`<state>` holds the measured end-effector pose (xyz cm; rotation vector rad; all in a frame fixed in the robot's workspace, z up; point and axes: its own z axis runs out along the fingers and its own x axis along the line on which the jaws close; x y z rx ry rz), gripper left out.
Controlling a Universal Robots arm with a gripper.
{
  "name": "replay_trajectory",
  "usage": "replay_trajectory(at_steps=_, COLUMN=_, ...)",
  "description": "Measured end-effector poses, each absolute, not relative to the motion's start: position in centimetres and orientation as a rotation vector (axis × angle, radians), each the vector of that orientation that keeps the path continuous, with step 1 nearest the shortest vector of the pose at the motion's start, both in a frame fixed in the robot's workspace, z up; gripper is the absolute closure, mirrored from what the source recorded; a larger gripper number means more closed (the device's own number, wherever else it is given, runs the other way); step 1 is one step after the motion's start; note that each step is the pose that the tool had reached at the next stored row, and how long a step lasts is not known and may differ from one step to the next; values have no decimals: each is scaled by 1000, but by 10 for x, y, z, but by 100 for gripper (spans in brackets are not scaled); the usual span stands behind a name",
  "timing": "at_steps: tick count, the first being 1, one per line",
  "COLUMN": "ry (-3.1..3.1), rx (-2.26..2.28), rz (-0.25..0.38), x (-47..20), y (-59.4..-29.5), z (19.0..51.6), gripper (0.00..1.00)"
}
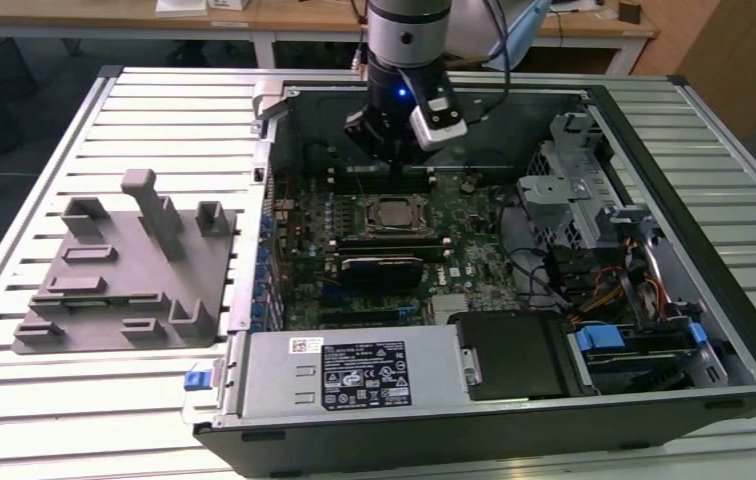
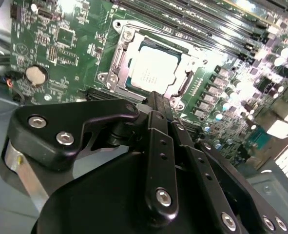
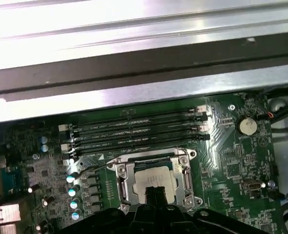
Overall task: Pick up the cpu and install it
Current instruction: 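Install the first cpu locking lever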
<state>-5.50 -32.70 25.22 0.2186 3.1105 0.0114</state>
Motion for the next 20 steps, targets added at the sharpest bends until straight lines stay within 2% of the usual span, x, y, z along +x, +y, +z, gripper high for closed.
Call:
replay_trajectory(at_steps=14, ry=3115, rx=-169, rz=16, x=-55, y=-327, z=251, gripper=89)
replay_trajectory(at_steps=20, ry=3113, rx=-192, rz=16, x=-57, y=-327, z=251, gripper=89)
